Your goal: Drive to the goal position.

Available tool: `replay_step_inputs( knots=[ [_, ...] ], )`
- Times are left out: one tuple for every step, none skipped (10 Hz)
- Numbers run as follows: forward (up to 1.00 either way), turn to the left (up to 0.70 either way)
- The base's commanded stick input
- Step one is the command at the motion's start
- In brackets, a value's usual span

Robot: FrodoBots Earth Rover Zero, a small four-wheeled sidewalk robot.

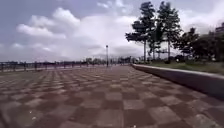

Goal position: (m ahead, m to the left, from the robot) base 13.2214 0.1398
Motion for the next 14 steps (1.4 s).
replay_step_inputs(
  knots=[
    [0.85, 0.0],
    [0.85, 0.0],
    [0.85, 0.0],
    [0.85, 0.0],
    [0.85, 0.0],
    [0.85, 0.0],
    [0.85, 0.0],
    [0.85, 0.0],
    [0.85, 0.0],
    [0.85, 0.0],
    [0.85, 0.0],
    [0.85, 0.0],
    [0.85, 0.0],
    [0.85, 0.0]
  ],
)
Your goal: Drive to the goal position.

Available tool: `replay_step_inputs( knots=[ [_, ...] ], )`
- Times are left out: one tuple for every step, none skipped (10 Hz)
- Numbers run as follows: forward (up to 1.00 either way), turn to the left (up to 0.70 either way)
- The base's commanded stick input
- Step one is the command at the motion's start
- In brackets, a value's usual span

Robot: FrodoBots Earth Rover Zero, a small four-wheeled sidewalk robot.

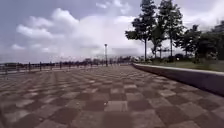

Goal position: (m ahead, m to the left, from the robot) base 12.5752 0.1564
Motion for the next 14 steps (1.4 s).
replay_step_inputs(
  knots=[
    [0.85, 0.0],
    [0.85, 0.0],
    [0.85, 0.0],
    [0.85, 0.0],
    [0.85, 0.0],
    [0.85, 0.0],
    [0.85, 0.0],
    [0.85, 0.0],
    [0.85, 0.0],
    [0.85, 0.0],
    [0.85, 0.0],
    [0.85, 0.0],
    [0.85, 0.0],
    [0.85, 0.0]
  ],
)
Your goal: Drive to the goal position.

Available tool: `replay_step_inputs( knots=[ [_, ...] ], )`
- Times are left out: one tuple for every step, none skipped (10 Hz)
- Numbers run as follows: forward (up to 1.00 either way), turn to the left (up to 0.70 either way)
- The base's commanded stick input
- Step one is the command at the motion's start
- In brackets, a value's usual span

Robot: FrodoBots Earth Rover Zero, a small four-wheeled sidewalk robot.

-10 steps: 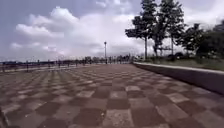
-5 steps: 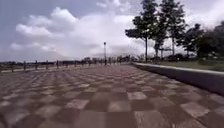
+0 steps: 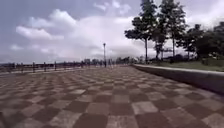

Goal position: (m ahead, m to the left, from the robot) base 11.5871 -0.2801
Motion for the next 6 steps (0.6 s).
replay_step_inputs(
  knots=[
    [0.85, 0.0],
    [0.85, 0.0],
    [0.85, 0.0],
    [0.85, 0.0],
    [0.85, 0.0],
    [0.85, 0.0]
  ],
)
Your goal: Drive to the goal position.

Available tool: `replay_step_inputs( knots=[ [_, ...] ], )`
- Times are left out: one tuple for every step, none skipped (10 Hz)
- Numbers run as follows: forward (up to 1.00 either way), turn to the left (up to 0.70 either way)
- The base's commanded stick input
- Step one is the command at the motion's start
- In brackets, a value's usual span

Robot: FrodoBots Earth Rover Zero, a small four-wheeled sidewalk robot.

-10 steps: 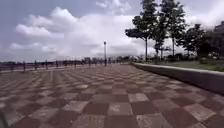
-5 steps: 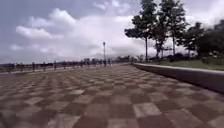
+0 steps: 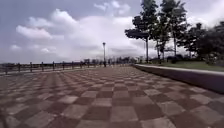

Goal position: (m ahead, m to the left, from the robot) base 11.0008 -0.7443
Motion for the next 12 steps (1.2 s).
replay_step_inputs(
  knots=[
    [0.85, 0.0],
    [0.85, 0.0],
    [0.85, 0.0],
    [0.85, 0.0],
    [0.85, 0.0],
    [0.85, 0.0],
    [0.85, 0.0],
    [0.85, 0.0],
    [0.85, 0.0],
    [0.85, 0.0],
    [0.85, 0.0],
    [0.85, 0.0]
  ],
)
